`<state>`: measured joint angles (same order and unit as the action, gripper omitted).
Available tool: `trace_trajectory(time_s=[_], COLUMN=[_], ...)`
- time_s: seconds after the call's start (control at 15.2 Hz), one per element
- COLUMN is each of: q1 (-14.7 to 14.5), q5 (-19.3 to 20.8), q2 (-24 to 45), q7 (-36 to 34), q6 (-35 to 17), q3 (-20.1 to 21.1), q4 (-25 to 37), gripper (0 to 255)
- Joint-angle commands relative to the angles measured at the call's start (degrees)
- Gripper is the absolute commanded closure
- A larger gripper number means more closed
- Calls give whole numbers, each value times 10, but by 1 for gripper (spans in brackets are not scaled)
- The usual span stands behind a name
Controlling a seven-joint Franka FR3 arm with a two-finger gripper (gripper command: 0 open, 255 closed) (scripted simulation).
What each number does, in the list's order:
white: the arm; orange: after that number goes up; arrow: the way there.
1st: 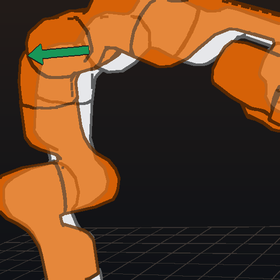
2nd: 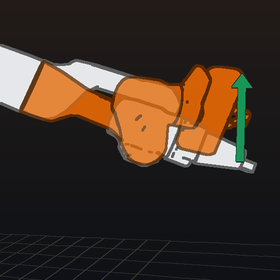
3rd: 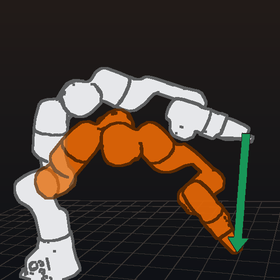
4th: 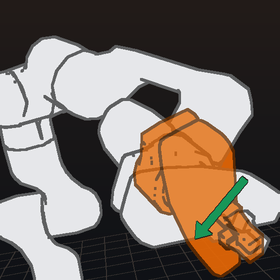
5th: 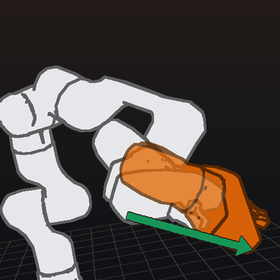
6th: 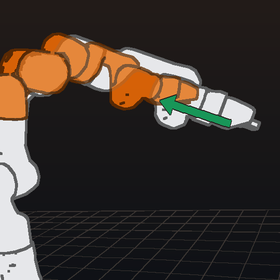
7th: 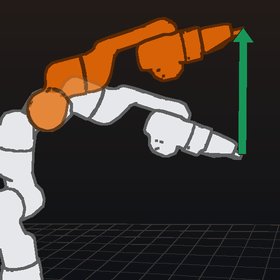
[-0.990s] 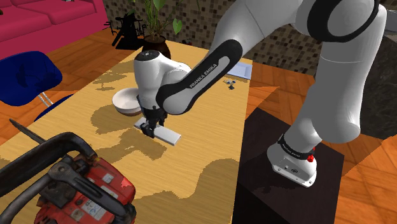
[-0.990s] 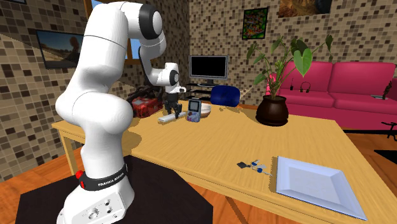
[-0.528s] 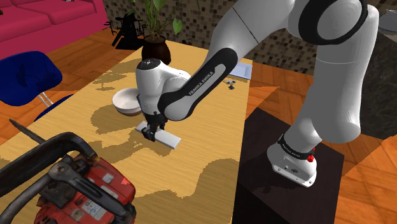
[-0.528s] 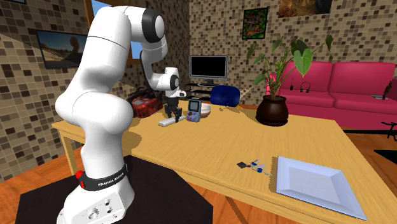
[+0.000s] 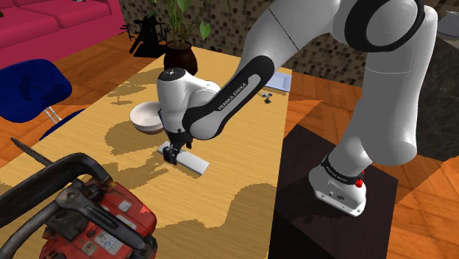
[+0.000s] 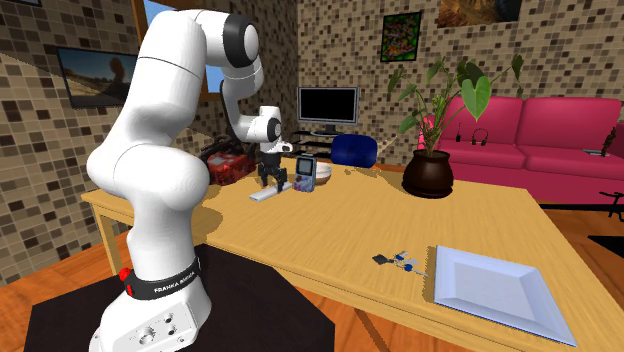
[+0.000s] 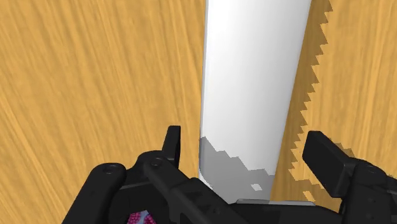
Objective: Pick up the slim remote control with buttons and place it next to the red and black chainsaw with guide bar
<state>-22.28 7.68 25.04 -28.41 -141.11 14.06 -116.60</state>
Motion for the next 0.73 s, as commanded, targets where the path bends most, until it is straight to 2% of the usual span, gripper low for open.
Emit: trace_trajectory(time_s=[0.0, 0.13, 0.4, 0.66], q1=[0, 0, 10, 9], q5=[0, 0, -20, -20], q2=[0, 0, -53, -53], q7=[0, 0, 13, 13], q6=[0, 0, 57, 57], q3=[0, 0, 11, 11], q4=[0, 0, 6, 6], gripper=[0, 0, 0, 0])
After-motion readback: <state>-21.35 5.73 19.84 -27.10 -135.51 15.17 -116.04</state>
